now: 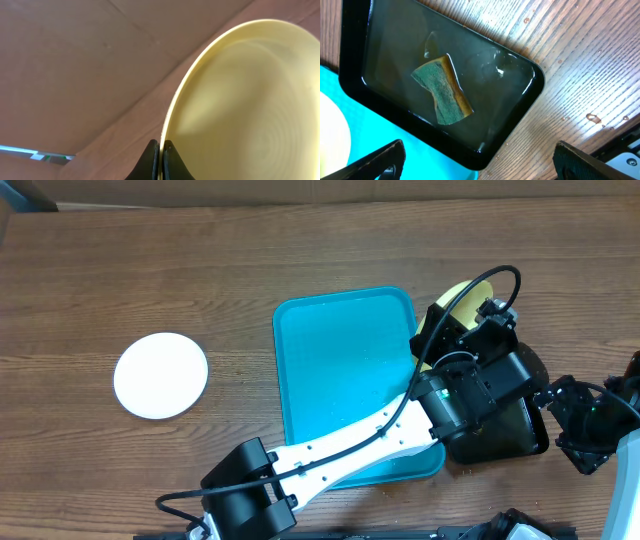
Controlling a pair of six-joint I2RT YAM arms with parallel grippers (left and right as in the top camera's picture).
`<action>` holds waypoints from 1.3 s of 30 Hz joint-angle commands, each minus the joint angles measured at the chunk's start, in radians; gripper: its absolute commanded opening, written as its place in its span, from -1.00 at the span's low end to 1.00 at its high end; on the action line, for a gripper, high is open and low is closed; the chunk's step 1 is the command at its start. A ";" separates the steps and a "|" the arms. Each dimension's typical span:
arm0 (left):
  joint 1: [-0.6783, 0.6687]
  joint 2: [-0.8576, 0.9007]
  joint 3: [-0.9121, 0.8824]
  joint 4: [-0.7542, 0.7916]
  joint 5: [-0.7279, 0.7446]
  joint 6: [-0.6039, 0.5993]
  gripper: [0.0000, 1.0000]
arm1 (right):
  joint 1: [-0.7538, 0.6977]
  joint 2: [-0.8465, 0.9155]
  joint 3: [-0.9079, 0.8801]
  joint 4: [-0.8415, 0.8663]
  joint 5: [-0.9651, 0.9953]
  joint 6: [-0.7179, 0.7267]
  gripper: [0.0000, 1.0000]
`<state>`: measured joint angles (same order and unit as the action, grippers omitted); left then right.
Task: Clean dirty plates on tray and stack at the side
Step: 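Carry the yellow plate left and stack it on the white plates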
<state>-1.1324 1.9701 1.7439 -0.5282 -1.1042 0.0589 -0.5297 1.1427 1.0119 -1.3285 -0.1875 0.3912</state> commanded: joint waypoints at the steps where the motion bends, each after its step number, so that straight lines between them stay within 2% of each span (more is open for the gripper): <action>1: 0.003 -0.038 0.026 -0.073 -0.014 -0.066 -0.92 | -0.003 -0.011 0.015 0.002 -0.016 -0.006 0.92; 4: 0.024 -0.076 0.026 -0.229 0.042 -0.311 -0.91 | -0.003 -0.011 0.015 0.002 -0.016 -0.006 0.92; 7: 0.089 -0.161 0.026 -0.423 0.219 -0.550 -0.92 | -0.003 -0.011 0.015 0.003 -0.016 -0.007 0.92; 9: 0.157 -0.227 0.026 -0.534 0.350 -0.663 -0.91 | -0.003 -0.011 0.015 0.006 -0.019 -0.025 0.93; 14: 0.396 -0.380 0.026 -0.763 0.587 -0.702 -0.91 | -0.003 -0.011 0.015 0.016 -0.043 -0.033 0.93; 17: 0.555 -0.451 0.026 -0.885 0.591 -0.696 -0.91 | -0.003 -0.011 0.015 0.017 -0.051 -0.034 0.93; 18: 0.671 -0.486 0.026 -0.940 0.588 -0.689 -0.92 | -0.003 -0.011 0.015 0.017 -0.051 -0.033 0.93; 21: 0.887 -0.530 0.011 -0.981 0.627 -0.686 -0.91 | -0.003 -0.011 0.015 0.020 -0.051 -0.033 0.93; 27: 1.286 -0.565 -0.146 -0.901 0.755 -0.631 -0.91 | -0.003 -0.011 0.015 0.020 -0.052 -0.033 0.93; 31: 1.544 -0.564 -0.420 -0.649 0.871 -0.615 -0.91 | -0.003 -0.011 0.015 0.016 -0.054 -0.034 0.93; 34: 1.637 -0.560 -0.549 -0.518 0.942 -0.599 -0.92 | -0.003 -0.011 0.015 0.014 -0.054 -0.033 0.93; 36: 1.684 -0.544 -0.639 -0.404 0.998 -0.537 -0.91 | -0.003 -0.011 0.015 0.014 -0.054 -0.033 0.93; 39: 1.690 -0.519 -0.712 -0.306 1.064 -0.502 -0.92 | -0.003 -0.011 0.015 0.013 -0.054 -0.033 0.93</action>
<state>0.5507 1.4300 1.0992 -0.9039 -0.1741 -0.5201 -0.5297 1.1427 1.0119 -1.3193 -0.2359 0.3649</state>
